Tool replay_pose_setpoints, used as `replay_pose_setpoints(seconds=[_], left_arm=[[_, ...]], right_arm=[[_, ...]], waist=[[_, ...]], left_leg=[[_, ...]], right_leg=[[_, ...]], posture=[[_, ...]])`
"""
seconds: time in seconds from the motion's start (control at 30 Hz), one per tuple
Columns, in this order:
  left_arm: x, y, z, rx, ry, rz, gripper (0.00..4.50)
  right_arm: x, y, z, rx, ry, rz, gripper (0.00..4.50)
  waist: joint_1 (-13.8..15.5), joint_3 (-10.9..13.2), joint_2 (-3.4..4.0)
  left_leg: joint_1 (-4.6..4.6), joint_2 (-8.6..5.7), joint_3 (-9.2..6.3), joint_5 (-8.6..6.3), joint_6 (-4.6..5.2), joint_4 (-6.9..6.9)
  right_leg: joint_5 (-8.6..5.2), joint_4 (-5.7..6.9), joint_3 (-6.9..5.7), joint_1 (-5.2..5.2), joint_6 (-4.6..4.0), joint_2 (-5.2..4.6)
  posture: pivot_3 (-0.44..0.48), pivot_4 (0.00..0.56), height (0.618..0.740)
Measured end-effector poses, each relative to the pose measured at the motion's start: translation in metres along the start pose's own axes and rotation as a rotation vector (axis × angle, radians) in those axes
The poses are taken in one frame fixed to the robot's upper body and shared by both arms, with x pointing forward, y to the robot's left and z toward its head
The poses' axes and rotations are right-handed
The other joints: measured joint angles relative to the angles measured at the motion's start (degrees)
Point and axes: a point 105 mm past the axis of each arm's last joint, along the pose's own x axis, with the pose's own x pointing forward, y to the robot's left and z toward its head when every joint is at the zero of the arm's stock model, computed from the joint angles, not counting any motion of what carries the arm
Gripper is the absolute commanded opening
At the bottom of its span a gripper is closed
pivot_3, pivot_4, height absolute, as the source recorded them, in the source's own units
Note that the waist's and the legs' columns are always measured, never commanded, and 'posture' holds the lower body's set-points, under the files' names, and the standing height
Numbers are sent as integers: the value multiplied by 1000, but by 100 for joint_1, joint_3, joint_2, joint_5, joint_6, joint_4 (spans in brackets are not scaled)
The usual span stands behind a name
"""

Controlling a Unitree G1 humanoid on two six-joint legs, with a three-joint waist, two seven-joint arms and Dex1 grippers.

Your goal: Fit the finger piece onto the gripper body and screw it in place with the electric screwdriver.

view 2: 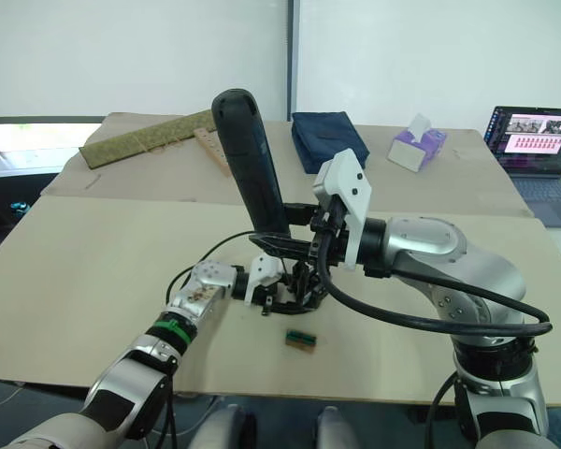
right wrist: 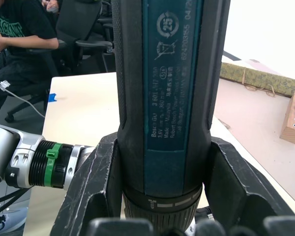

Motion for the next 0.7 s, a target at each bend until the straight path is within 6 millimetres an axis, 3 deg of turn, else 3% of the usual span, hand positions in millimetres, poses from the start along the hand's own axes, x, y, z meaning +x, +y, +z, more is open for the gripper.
replay_pose_setpoints(seconds=[0.7], left_arm=[[2,1,1,8,14,-11,2267]], right_arm=[[-2,-3,-7,-37,39,28,1910]], waist=[[33,0,0]], left_leg=[[-1,-1,1,0,0,0]], right_leg=[[0,-1,-1,0,0,0]], posture=[[0,150,738]])
